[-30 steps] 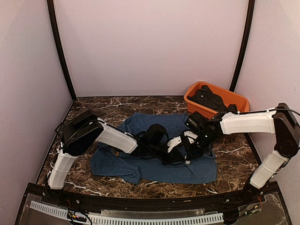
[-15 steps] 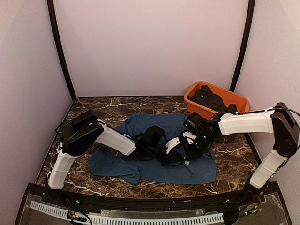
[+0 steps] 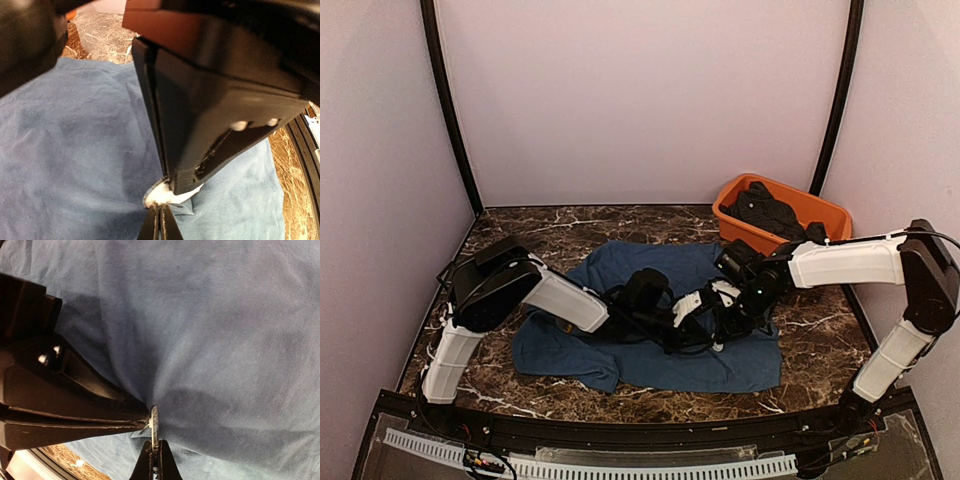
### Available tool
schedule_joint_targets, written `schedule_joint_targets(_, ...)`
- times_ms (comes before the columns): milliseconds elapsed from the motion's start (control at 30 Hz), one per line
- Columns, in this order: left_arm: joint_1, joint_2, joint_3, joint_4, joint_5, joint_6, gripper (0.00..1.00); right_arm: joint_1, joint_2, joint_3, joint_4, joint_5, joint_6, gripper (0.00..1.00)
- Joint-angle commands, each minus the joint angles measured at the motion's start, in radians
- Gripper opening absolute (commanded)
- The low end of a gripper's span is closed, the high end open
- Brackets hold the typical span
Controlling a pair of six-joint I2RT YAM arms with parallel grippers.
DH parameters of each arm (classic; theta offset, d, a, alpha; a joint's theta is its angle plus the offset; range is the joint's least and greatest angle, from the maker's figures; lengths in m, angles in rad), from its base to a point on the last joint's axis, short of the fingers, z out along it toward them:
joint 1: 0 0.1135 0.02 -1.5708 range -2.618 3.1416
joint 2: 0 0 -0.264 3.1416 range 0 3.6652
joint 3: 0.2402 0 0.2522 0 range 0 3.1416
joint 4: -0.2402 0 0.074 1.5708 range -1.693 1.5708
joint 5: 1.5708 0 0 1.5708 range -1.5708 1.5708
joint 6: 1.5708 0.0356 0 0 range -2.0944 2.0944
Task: Pin the brooch onto the clothing
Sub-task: Cross the brooch on the flattened clothing.
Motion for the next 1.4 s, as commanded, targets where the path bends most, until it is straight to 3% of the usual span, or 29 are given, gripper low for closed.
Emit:
schedule_joint_targets(0,0.021,-0.084,-0.017,0.060,-0.026,-0.010,0.01,-0.025,-0.002,-0.046,-0.019,-0.076,0.017,0.00)
schedule_joint_targets(900,0.027,-0.126,-0.062,0.120,-0.044,-0.016,0.01,-0.047,0.040,-0.053,-0.048,-0.087,0.014,0.00)
schedule_joint_targets(1367,0.027,-0.128,-0.065,0.123,-0.090,-0.014,0.01,-0.040,-0.008,-0.075,-0.013,-0.242,-0.034,0.00)
